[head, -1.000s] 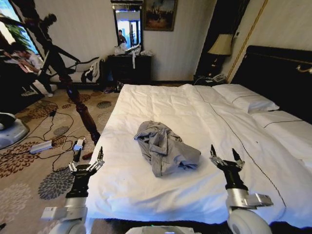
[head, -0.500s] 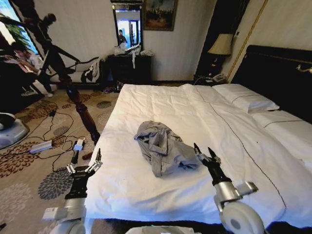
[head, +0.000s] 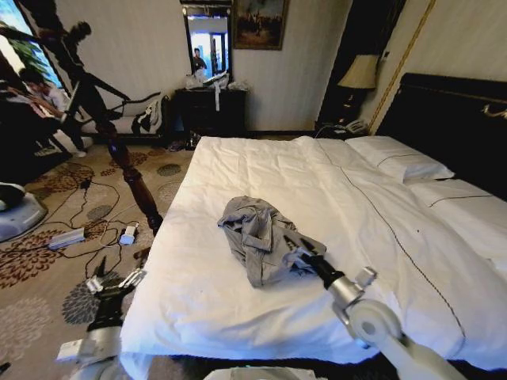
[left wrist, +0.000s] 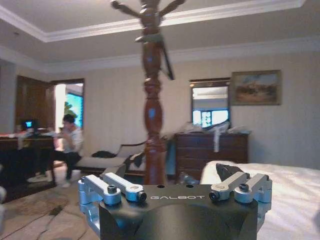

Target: Pick up the clothes from the bed and hang them on the clothes hanger.

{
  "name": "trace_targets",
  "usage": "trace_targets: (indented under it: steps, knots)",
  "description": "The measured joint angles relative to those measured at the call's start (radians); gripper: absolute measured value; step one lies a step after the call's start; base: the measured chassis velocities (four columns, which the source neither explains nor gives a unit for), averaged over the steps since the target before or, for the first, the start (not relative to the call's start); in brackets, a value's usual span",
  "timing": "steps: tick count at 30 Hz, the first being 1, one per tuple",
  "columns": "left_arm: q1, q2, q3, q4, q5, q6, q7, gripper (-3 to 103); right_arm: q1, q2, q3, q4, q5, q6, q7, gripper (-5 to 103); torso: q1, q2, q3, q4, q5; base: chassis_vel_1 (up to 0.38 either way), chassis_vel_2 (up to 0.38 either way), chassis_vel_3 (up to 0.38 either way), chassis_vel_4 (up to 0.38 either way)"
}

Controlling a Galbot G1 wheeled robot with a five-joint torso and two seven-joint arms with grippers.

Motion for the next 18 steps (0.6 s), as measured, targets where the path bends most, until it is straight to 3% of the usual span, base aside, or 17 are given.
trace_targets:
  steps: [5, 14, 18]
  knots:
    - [0.003, 0.008, -0.031, 0.012, -0.042, -0.001, 0.0, 100, 0.078, 0.055, -0.098, -0.109, -0.084, 0.015, -0.009, 100, 0.0, 0.0, 0.0, 0.0001, 0.0003, 0.0, 0.0, 0.0, 0.0]
    - [0.008, 0.003, -0.03, -0.016, -0.045, 0.003, 0.002, 100, 0.223, 0.064, -0.185, -0.212, -0.035, 0.003, 0.023, 100, 0.0, 0.0, 0.0, 0.0, 0.0002, 0.0, 0.0, 0.0, 0.0]
    - [0.007, -0.003, -0.021, -0.031, -0.035, 0.005, -0.001, 100, 0.322, 0.078, -0.218, -0.237, 0.076, -0.118, 0.129, 100, 0.0, 0.0, 0.0, 0.0, 0.0002, 0.0, 0.0, 0.0, 0.0]
